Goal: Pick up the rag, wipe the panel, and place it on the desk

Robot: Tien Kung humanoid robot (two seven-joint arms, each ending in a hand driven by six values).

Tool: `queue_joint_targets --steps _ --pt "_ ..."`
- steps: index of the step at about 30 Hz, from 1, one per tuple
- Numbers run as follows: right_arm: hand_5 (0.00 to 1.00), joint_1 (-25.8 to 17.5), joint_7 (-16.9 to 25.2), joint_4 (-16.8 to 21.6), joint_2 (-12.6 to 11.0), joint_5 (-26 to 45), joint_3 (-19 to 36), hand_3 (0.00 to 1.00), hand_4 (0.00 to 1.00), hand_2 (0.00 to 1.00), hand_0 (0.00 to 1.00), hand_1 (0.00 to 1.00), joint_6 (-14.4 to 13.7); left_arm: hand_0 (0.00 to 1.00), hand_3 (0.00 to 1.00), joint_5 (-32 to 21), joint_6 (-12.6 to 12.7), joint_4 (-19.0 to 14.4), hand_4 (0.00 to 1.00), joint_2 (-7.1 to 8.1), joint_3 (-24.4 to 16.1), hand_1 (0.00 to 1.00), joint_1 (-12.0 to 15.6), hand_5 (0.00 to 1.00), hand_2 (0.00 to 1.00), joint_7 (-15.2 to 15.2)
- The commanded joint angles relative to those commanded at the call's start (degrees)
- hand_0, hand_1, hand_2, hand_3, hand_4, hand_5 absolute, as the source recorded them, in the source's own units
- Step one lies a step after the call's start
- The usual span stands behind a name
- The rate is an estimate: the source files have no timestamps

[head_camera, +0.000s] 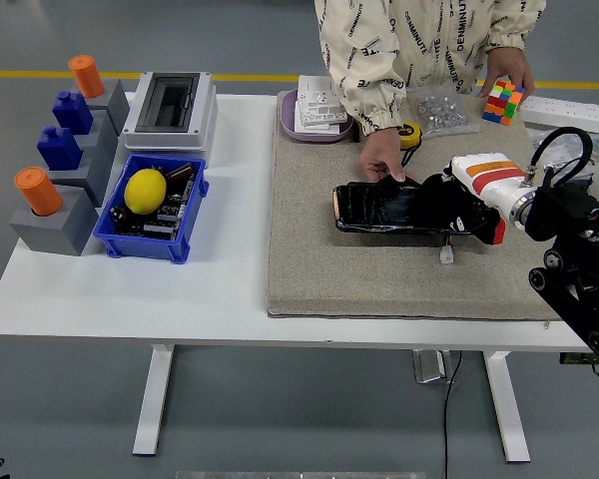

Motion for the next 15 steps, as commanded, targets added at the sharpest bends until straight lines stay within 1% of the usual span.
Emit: queue_joint_targets --steps 2,15 --pt "0.068 -0.8 0.0 -0.1 -0.9 -0.2 0.9 0.399 0.962 0.409 0.246 0.366 0.1 0.726 0.629 0.0 0.0 0.0 0.695 -0.01 -0.1 0.717 0.0 0.583 0.766 0.0" --pt "0.068 -4.4 -0.1 -0.2 -4.8 -1.0 6.0 0.398 0.962 0.409 0.248 0.366 0.1 0.726 0.629 0.2 -0.1 0.0 0.695 -0.13 0.1 0.717 0.1 0.585 0.766 0.0"
